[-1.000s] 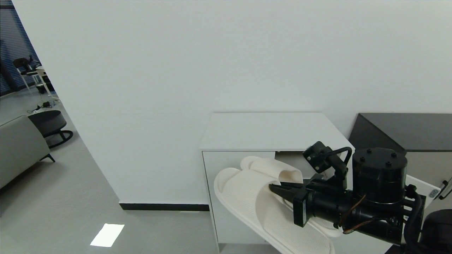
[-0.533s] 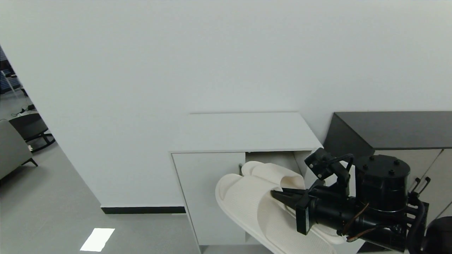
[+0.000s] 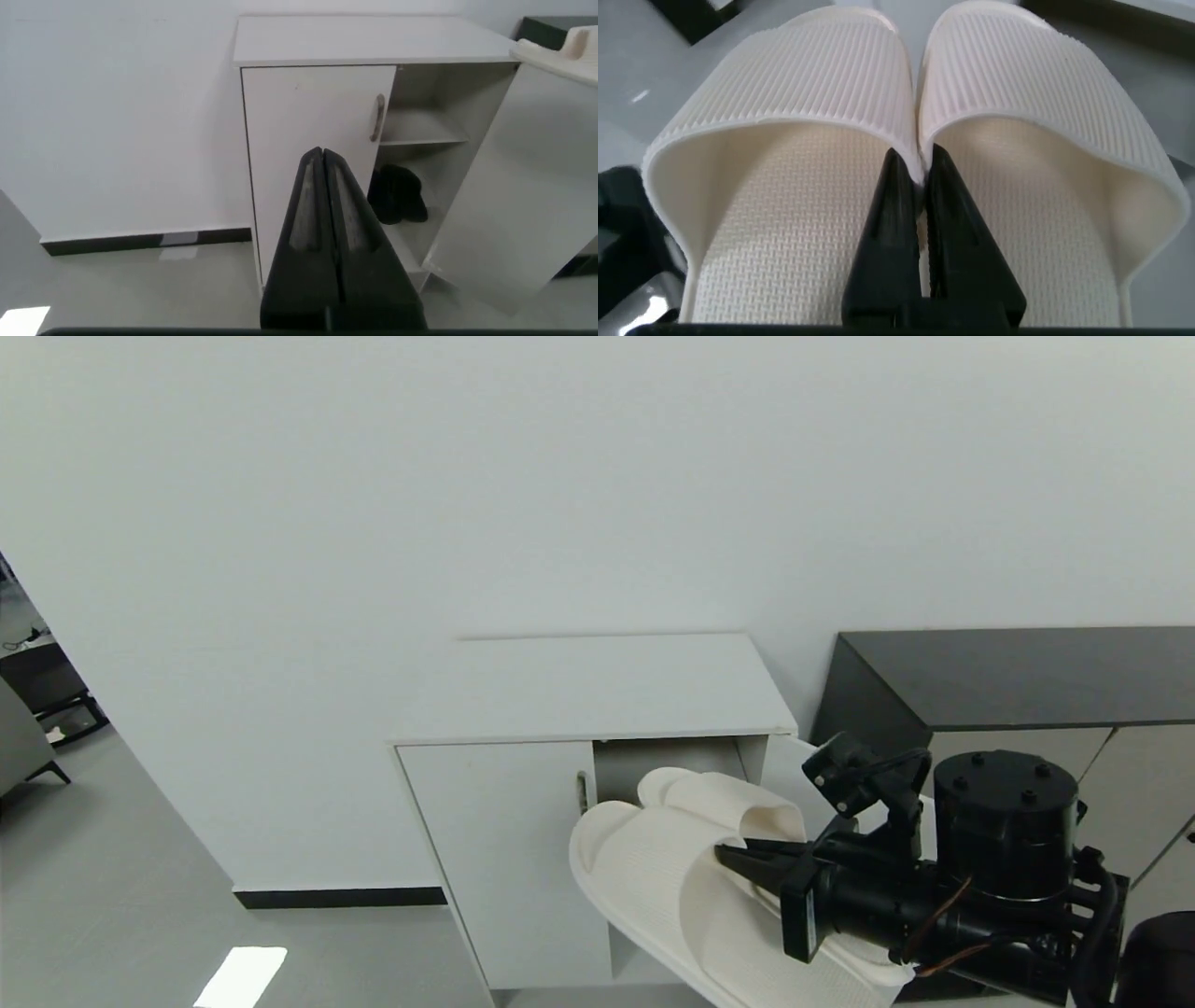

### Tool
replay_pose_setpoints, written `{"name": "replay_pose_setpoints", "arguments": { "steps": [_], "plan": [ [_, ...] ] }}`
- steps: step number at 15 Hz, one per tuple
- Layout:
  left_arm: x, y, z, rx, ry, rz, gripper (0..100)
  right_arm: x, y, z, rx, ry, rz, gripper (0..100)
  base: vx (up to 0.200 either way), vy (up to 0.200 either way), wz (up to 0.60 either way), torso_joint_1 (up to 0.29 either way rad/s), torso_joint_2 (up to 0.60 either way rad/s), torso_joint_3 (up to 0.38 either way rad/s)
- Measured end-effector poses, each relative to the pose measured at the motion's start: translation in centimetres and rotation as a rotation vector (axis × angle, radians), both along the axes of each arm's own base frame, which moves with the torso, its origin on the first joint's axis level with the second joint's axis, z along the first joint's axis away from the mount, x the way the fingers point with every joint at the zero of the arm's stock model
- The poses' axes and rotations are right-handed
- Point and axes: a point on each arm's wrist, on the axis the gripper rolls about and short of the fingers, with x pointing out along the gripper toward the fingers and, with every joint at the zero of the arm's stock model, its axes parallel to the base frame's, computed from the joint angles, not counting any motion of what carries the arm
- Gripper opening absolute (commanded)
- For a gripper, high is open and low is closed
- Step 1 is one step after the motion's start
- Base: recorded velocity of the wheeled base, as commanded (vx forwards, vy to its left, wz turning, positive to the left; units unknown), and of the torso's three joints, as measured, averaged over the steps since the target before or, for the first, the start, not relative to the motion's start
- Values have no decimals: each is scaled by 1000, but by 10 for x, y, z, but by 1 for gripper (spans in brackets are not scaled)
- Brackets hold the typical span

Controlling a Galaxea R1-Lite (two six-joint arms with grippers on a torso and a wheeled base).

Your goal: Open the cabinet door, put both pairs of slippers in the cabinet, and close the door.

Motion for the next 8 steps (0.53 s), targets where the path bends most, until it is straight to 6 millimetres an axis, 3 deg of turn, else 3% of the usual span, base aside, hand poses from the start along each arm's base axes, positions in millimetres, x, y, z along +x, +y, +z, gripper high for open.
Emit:
{"name": "replay_pose_setpoints", "arguments": {
  "steps": [2, 8],
  "plan": [
    [0, 0, 0, 0, -1, 0, 0, 0, -2, -2, -7, 1, 1, 0, 0, 0, 0, -43, 82, 52],
    [0, 0, 0, 0, 0, -1, 0, -1, -1, -3, -10, 8, 16, 0, 0, 0, 0, -172, 363, 192]
  ]
}}
